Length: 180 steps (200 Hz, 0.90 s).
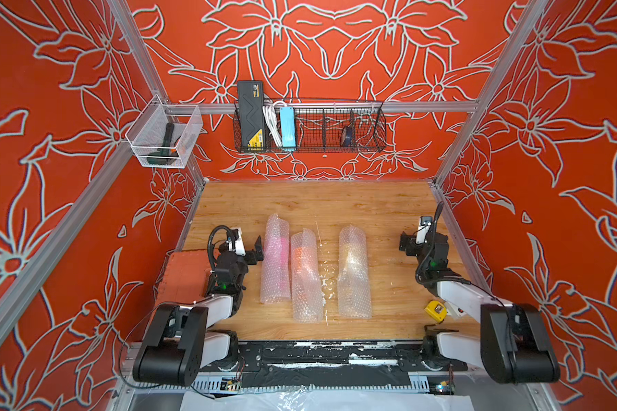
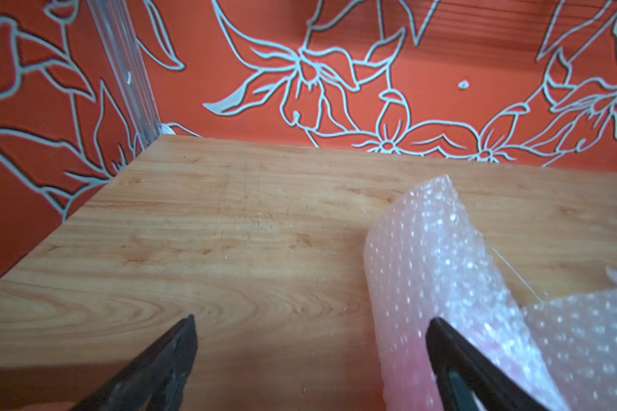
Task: Unpack wine glasses from bubble wrap
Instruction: Unwrap the bubble wrap at the center of the board.
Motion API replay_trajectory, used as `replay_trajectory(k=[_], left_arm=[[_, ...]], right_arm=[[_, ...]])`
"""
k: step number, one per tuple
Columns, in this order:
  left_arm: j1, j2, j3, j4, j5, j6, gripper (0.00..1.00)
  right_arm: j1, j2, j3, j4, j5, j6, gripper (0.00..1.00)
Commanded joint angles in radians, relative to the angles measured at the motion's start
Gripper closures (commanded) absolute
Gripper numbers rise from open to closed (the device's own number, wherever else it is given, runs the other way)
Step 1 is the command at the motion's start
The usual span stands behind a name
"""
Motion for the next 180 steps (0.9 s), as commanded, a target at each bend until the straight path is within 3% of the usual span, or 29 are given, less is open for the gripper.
replay_trajectory(k=[1, 19, 40, 73, 95, 119, 153, 180], left_arm=[[-0.005, -0.053, 0.056, -0.173, -0.085, -0.089, 0.01], [-0.005, -0.099, 0.070, -0.230, -0.161, -0.214, 0.01], [-0.001, -0.161, 0.113, -0.434, -0.290, -0.514, 0.01], [0.003, -0.215, 0.147, -0.444, -0.004, -0.515, 0.01], [0.003, -0.200, 0.194, -0.523, 0.095, -0.550, 0.01], [0.003, -0.181, 0.265, -0.636, 0.187, -0.531, 0.01], [0.003, -0.132, 0.337, -0.735, 0.459, -0.503, 0.05], [0.001, -0.126, 0.385, -0.863, 0.581, -0.476, 0.01]], right_arm=[[0.000, -0.088, 0.063, -0.208, 0.041, 0.122, 0.02], [-0.002, -0.140, 0.089, -0.268, 0.036, 0.188, 0.02], [-0.002, -0.180, 0.150, -0.376, -0.068, 0.209, 0.03], [-0.002, -0.156, 0.224, -0.502, -0.283, 0.272, 0.03], [0.000, -0.109, 0.248, -0.530, -0.439, 0.296, 0.03], [0.001, -0.083, 0.275, -0.585, -0.506, 0.308, 0.03], [0.009, -0.061, 0.330, -0.707, -0.598, 0.306, 0.05], [0.038, -0.036, 0.372, -0.818, -0.666, 0.286, 0.05]])
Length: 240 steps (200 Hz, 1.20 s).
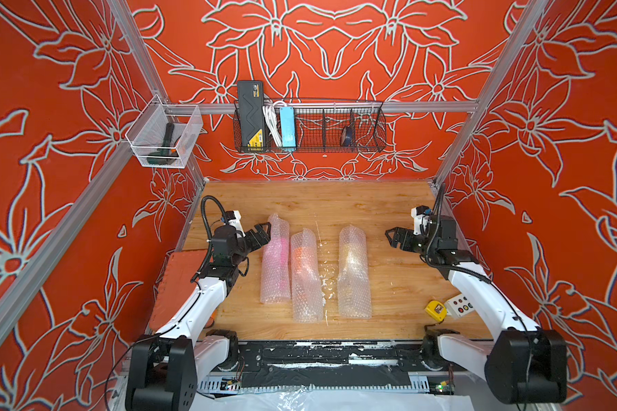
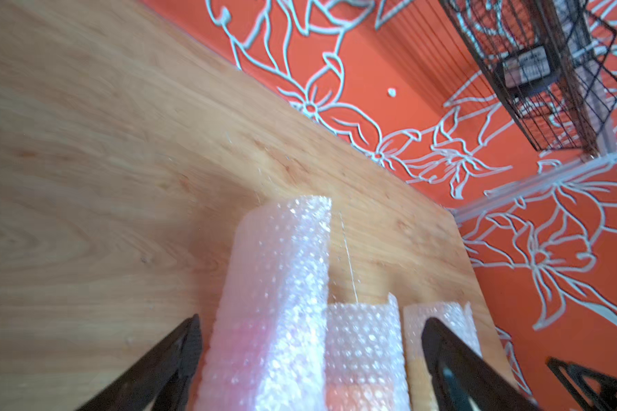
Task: Unpack wine glasses from bubble wrap
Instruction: Unwrap the bubble wrap at the center of the board.
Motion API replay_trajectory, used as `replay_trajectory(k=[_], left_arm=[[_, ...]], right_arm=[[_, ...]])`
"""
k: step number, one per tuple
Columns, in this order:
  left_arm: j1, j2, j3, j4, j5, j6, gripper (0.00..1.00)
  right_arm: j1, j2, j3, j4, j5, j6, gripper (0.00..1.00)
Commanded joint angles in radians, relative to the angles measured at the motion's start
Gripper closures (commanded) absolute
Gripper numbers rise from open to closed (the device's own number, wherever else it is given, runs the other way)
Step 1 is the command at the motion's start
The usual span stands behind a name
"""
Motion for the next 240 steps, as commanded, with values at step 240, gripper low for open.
replay_trajectory(k=[240], left_arm=[[-0.149, 0.114, 0.216, -0.354, 0.364, 0.168, 0.01]], right_arm=[[0.774, 0.526, 0.649, -0.825, 0.519, -0.073, 0.30]])
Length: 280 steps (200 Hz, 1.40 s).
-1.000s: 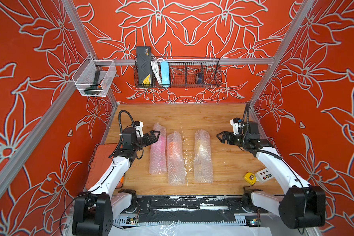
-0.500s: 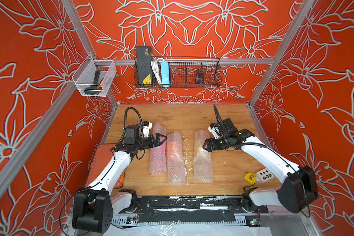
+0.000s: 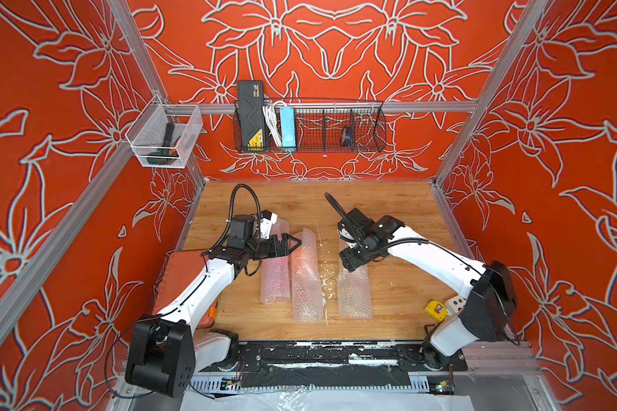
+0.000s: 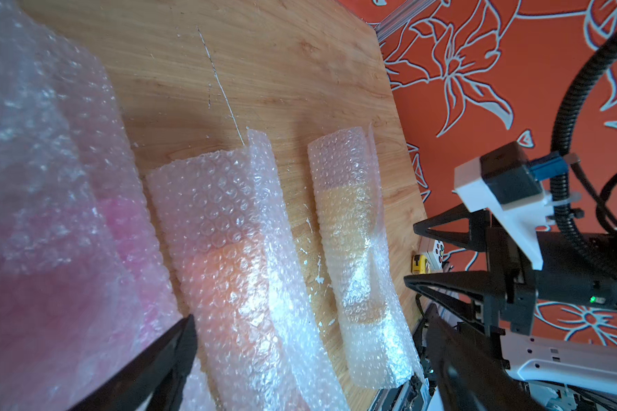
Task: Unpack wine glasses from bubble wrap
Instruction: Unwrap the bubble wrap at the center of the board.
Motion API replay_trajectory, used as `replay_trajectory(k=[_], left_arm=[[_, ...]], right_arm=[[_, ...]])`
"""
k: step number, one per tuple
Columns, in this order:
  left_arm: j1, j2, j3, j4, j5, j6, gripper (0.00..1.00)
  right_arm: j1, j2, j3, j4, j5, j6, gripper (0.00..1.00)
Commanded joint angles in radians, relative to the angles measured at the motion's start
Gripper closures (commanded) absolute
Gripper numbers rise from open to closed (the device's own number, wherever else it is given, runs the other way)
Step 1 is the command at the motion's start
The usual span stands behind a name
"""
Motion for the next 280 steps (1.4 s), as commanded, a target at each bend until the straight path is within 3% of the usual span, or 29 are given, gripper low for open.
replay_trajectory(k=[1, 13, 43, 58, 72, 169, 280], left_arm=[[-0.006, 0.003, 0.008, 0.029, -0.003, 0.005, 0.01], [-0.007, 0.004, 0.015, 0.021, 0.000, 0.010, 0.01], [-0.006, -0.013, 0.016, 0.001, 0.000, 0.027, 0.01], [-0.006, -0.021, 0.007, 0.007, 0.000, 0.027, 0.01], [-0.006, -0.025, -0.005, 0.012, -0.010, 0.028, 0.01], [-0.007, -0.005, 0.011, 0.002, 0.003, 0.049, 0.01], [-0.009, 0.030, -0.006, 0.044, 0.045, 0.031, 0.01]], right_arm=[[0.048, 0.051, 0.051, -0.070, 0.100, 0.003, 0.31], [0.063, 0.083, 0.069, -0.072, 0.105, 0.004, 0.34], [0.079, 0.147, 0.110, -0.126, 0.113, 0.013, 0.55], [0.084, 0.163, 0.108, -0.128, 0.116, 0.010, 0.57], [0.085, 0.179, 0.110, -0.129, 0.111, 0.009, 0.66], [0.095, 0.213, 0.107, -0.153, 0.201, 0.033, 0.68], [-0.005, 0.077, -0.031, -0.052, 0.198, 0.047, 0.95]])
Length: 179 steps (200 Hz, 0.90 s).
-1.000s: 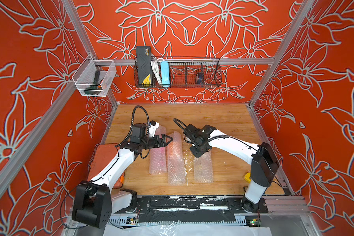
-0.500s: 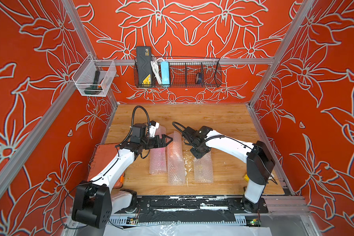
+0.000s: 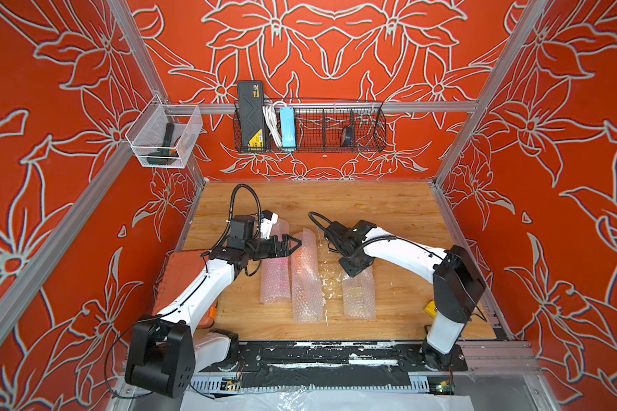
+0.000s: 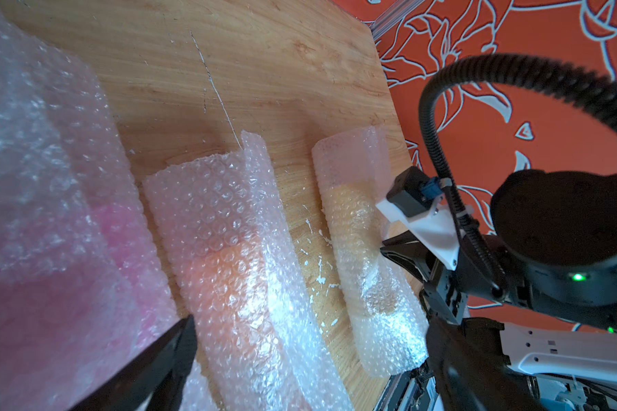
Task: Unpack wine glasses from bubble wrap
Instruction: Unwrap the bubble wrap at the center of the board.
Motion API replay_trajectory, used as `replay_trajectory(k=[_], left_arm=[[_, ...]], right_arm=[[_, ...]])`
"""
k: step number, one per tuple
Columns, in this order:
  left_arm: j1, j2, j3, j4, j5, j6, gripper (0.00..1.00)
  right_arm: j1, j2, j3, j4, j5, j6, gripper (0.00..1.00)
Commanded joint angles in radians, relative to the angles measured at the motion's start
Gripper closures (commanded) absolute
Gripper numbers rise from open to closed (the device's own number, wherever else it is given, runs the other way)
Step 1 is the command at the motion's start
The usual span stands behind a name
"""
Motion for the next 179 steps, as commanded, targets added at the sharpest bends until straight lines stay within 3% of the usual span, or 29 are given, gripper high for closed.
replay_trajectory(k=[1, 44, 100, 122, 142, 179], left_arm=[[-0.004, 0.025, -0.005, 0.031, 0.037, 0.002, 0.02], [-0.135, 0.063, 0.046, 0.138, 0.021, -0.115, 0.03], [-0.411, 0.263, 0.142, 0.280, 0.028, -0.243, 0.05], [-0.504, 0.363, 0.198, 0.285, 0.018, -0.246, 0.10], [-0.555, 0.428, 0.214, 0.300, -0.012, -0.257, 0.16], [-0.591, 0.492, 0.194, 0.369, -0.039, -0.302, 0.19]], right_arm=[[-0.025, -0.069, -0.030, 0.034, 0.006, 0.011, 0.95], [-0.096, -0.163, -0.113, 0.135, -0.059, 0.006, 1.00], [-0.225, -0.290, -0.258, 0.255, -0.196, 0.019, 1.00], [-0.250, -0.332, -0.301, 0.296, -0.244, 0.038, 1.00], [-0.268, -0.369, -0.344, 0.336, -0.284, 0.058, 1.00], [-0.309, -0.422, -0.412, 0.409, -0.388, 0.089, 1.00]])
